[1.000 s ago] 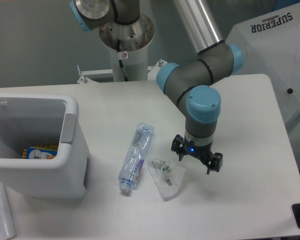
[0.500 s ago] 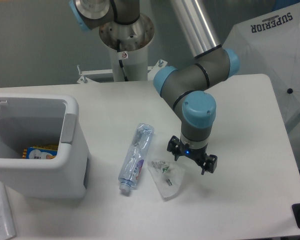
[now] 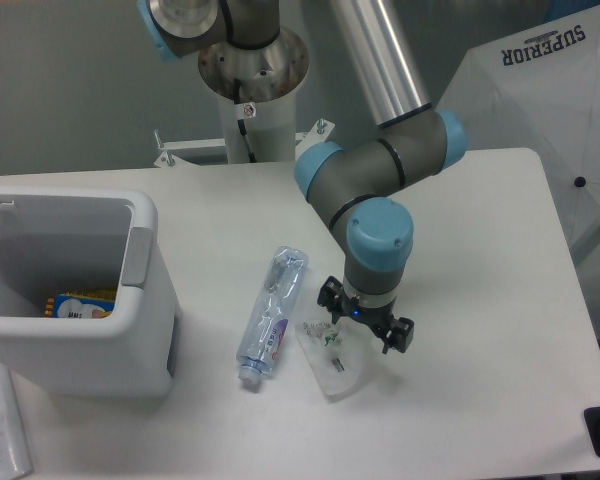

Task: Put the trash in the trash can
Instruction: 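Lower the gripper and close it on the plastic bag, then lift the bag, carry it over the trash bin and release, then move the open gripper back over the clear water bottle, then rotate the gripper and lower it around the bottle cap end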

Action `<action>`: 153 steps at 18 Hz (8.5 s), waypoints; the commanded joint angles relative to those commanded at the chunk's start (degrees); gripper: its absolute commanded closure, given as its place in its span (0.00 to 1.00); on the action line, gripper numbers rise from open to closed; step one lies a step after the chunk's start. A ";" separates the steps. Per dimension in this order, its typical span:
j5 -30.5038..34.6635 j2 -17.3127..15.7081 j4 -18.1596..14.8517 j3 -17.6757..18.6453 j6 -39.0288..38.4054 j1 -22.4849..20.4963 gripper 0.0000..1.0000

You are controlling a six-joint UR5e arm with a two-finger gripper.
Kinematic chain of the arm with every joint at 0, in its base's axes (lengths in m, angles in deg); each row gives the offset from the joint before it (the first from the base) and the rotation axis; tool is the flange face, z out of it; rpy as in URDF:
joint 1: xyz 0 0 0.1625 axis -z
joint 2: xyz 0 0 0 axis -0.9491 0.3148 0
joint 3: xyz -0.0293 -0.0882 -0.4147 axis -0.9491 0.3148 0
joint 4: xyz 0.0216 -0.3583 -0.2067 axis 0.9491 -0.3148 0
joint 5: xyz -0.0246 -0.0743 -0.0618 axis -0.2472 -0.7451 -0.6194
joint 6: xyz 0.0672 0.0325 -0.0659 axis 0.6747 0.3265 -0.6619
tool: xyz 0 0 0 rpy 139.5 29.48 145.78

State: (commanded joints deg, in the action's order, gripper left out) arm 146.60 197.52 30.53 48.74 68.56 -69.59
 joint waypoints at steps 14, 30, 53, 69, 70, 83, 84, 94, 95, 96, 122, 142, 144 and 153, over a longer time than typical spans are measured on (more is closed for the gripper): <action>-1.57 -2.63 -0.27 -0.96 0.17 -2.19 1.00; -30.92 -14.40 -10.81 -13.36 -15.64 -3.51 1.00; -35.86 -27.69 -9.93 -3.60 -25.58 11.96 0.00; -34.63 -8.01 -7.21 -13.44 -25.14 -1.84 0.00; -33.41 -6.95 -7.38 -13.88 -25.05 -1.93 0.00; -14.78 2.37 -25.20 -20.82 -23.64 1.58 0.00; -13.63 2.90 -26.27 -21.18 -23.64 2.19 0.00; -10.47 8.43 -26.01 -22.41 -23.47 7.56 0.00; -9.50 8.87 -26.02 -22.76 -23.47 8.61 0.00; -8.71 9.31 -26.02 -22.68 -23.47 9.14 0.00; -4.22 12.57 -26.54 -23.12 -24.43 12.92 0.05; -4.22 10.20 -27.16 -23.46 -25.58 13.01 0.97; -4.48 8.62 -26.99 -23.55 -25.23 12.40 0.98; -15.63 0.54 -26.55 -26.63 -25.14 7.04 1.00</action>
State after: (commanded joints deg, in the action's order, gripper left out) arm 130.97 198.05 3.98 22.11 43.42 -62.55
